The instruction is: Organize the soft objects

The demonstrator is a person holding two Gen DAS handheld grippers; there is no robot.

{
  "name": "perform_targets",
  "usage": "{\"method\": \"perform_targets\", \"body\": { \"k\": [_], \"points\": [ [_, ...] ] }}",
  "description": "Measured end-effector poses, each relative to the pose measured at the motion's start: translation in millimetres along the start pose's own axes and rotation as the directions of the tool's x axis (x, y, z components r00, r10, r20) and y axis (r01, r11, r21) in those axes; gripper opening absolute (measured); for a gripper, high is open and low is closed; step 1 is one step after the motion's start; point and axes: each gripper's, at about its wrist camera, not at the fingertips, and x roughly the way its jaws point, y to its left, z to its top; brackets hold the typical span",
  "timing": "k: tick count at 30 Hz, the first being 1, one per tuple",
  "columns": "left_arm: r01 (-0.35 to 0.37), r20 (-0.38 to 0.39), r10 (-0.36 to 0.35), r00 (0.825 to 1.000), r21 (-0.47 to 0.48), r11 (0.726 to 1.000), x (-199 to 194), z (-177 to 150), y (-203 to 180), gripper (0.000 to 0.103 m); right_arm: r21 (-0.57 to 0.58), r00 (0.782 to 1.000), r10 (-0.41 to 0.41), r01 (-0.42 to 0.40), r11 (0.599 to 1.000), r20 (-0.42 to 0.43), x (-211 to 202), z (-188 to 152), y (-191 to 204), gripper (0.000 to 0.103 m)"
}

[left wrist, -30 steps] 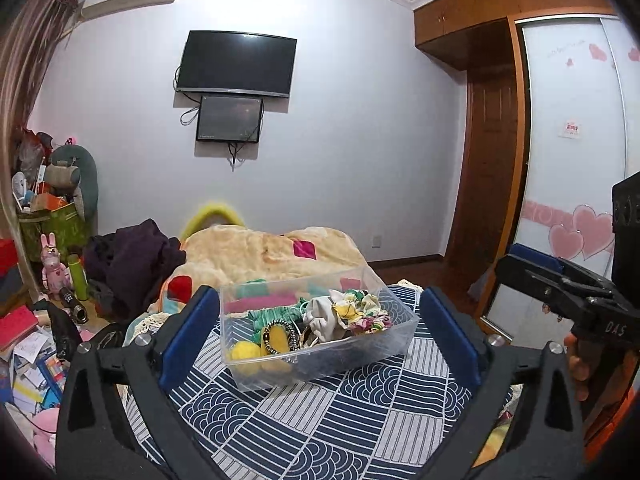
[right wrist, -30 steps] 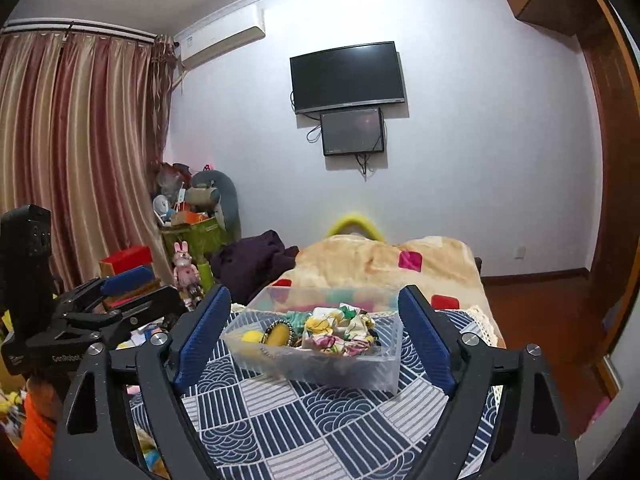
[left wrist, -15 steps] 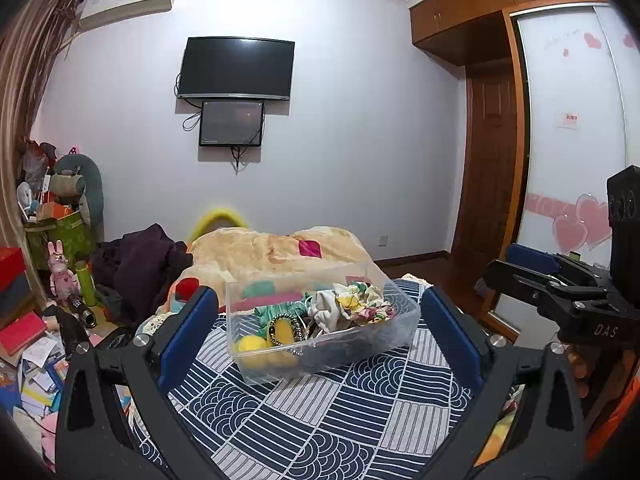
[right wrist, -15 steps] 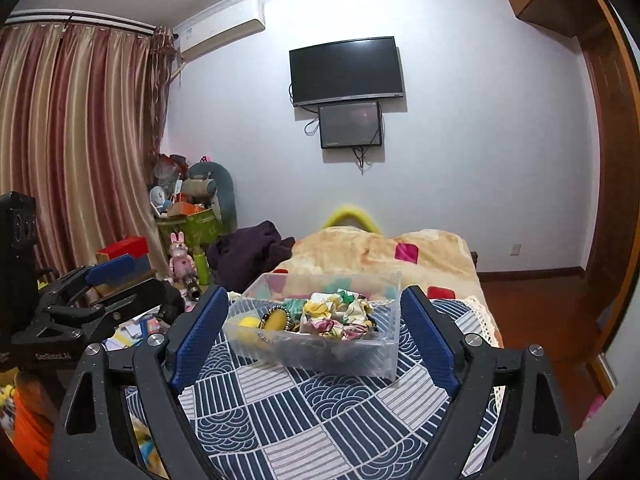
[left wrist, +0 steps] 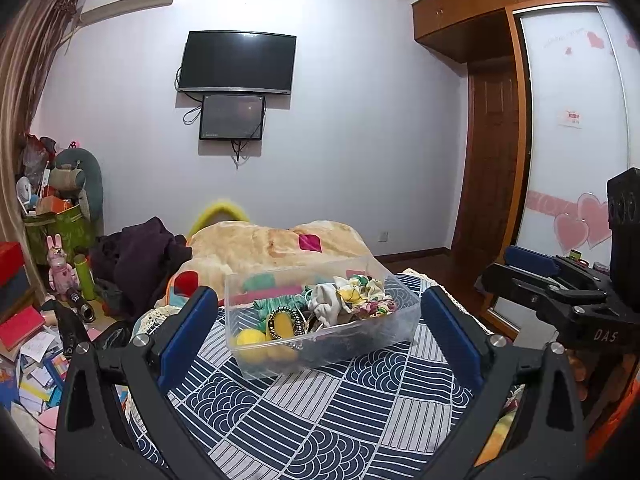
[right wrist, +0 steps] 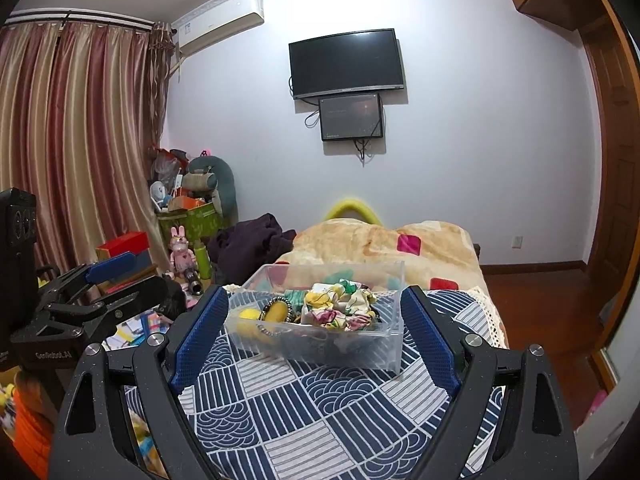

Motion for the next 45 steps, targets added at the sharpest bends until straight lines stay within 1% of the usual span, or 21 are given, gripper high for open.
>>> {"method": "perform_targets", "body": {
  "k": [13, 20, 33, 36, 37, 39, 40, 41, 45],
  "points": [
    [0.008, 0.004, -0.008, 1.000, 0.014, 1.000, -2.6, 0.2, -3.1, 0.103, -0.006, 1.000, 0.000, 0.000, 1.000, 0.012, -5.1, 2.2, 2.4, 0.087],
    [0.013, 0.002, -0.013, 1.000, 0.012, 1.000, -3.1, 0.7, -3.2, 0.103, -0.004, 1.000, -0.001, 0.001, 1.000, 0.014, -4.8, 1.8, 3.8, 0.090],
    [0.025, -0.011, -0.025, 1.000, 0.001, 1.000, -2.7, 3.0, -1.0, 0.103, -0.005, 1.000, -0.008, 0.008, 1.000, 0.017, -5.3, 2.8, 3.7, 0.091],
    [0.028, -0.013, -0.028, 1.000, 0.001, 1.000, -2.5, 1.8, -0.7, 0.103, -0.020, 0.999, -0.024, 0.025, 0.999, 0.026, -5.2, 2.5, 6.4, 0.091],
    [0.028, -0.014, -0.028, 1.000, 0.002, 1.000, -2.4, 1.7, -1.0, 0.103, -0.025, 0.999, -0.027, 0.028, 0.999, 0.028, -5.9, 2.3, 7.6, 0.091],
    [0.029, -0.014, -0.029, 0.999, 0.001, 1.000, -2.4, 1.7, -1.1, 0.103, -0.028, 0.999, -0.027, 0.028, 0.999, 0.034, -6.8, 2.7, 8.8, 0.097],
    [0.030, -0.014, -0.030, 0.999, 0.001, 1.000, -2.8, 1.6, -1.0, 0.103, -0.028, 0.999, -0.028, 0.029, 0.999, 0.039, -7.7, 2.6, 9.4, 0.101],
    [0.032, -0.015, -0.032, 0.999, 0.000, 0.999, -2.9, 1.7, -0.9, 0.103, -0.029, 0.999, -0.030, 0.031, 0.999, 0.045, -9.0, 2.3, 10.6, 0.103],
    [0.031, -0.017, -0.031, 0.999, -0.003, 1.000, -2.8, 1.1, -1.1, 0.103, -0.038, 0.998, -0.036, 0.038, 0.999, 0.055, -10.8, 3.5, 13.4, 0.103]
  ]
}}
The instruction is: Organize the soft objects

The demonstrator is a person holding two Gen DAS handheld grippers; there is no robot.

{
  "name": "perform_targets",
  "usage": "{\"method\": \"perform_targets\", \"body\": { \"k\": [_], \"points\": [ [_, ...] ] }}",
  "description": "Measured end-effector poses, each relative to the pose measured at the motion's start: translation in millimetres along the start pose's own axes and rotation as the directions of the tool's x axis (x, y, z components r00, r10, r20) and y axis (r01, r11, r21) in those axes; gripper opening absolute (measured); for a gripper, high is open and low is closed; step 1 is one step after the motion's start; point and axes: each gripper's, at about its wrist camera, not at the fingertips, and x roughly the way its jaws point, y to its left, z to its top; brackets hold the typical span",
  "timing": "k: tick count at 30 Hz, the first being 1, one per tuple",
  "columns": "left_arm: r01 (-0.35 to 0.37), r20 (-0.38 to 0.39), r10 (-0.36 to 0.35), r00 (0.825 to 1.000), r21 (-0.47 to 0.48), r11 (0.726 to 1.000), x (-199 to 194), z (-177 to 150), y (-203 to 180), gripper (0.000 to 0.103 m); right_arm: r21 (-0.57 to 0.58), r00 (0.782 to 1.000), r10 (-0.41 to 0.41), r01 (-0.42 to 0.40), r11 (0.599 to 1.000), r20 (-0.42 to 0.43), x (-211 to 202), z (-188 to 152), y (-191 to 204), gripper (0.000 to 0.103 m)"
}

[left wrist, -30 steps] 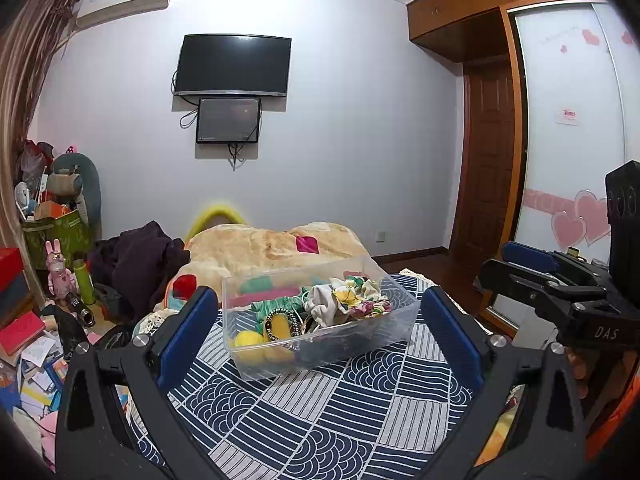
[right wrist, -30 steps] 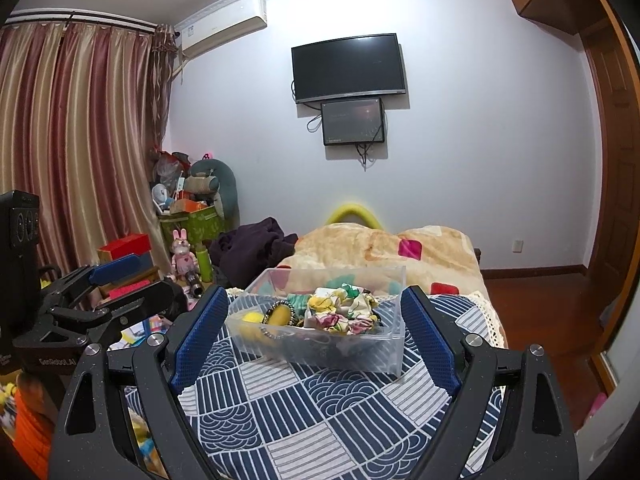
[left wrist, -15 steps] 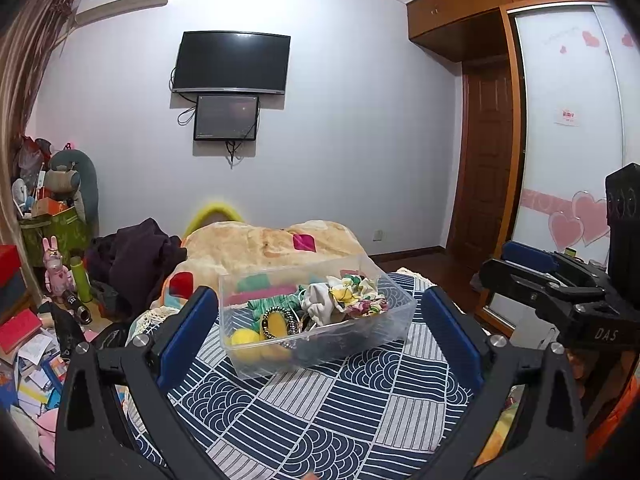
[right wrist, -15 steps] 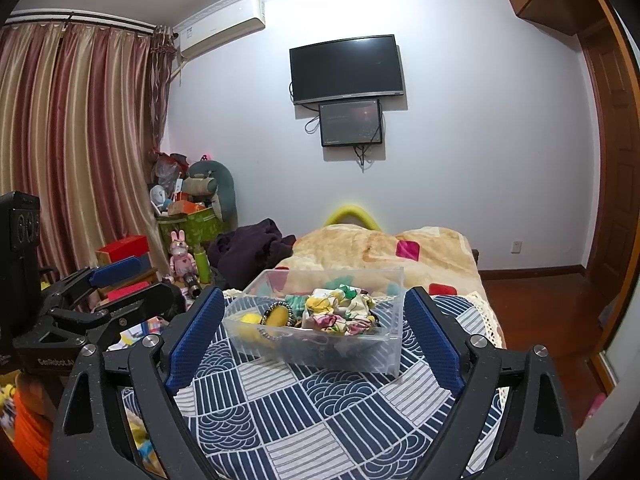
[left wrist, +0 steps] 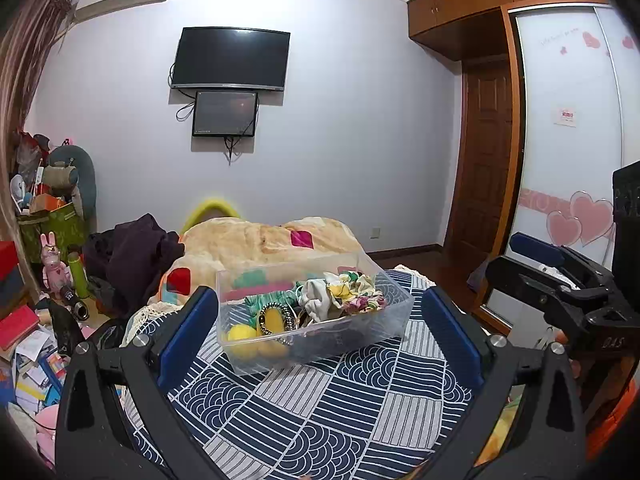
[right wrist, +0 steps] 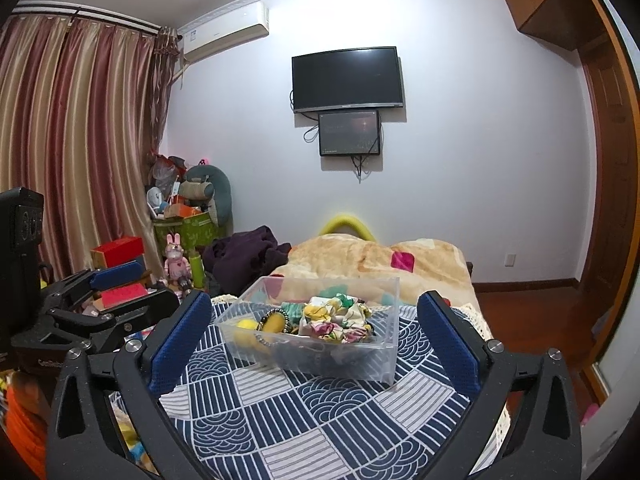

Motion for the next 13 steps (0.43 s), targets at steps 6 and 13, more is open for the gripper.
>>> {"method": "perform_targets", "body": {
  "k": [6, 13],
  "points": [
    [0.000, 0.001, 0.000, 1.000, -0.005, 1.000, -1.0, -1.3, 0.4, 0.103, 0.006, 1.000, -0.023, 0.023, 1.000, 0.009, -1.3, -0.8, 1.8, 0.103],
    [0.000, -0.003, 0.000, 1.000, -0.002, 1.000, -1.3, -2.2, 0.2, 0.103, 0.000, 0.999, -0.035, 0.035, 0.999, 0.006, 0.4, -2.4, 4.0, 0.103]
  ]
}}
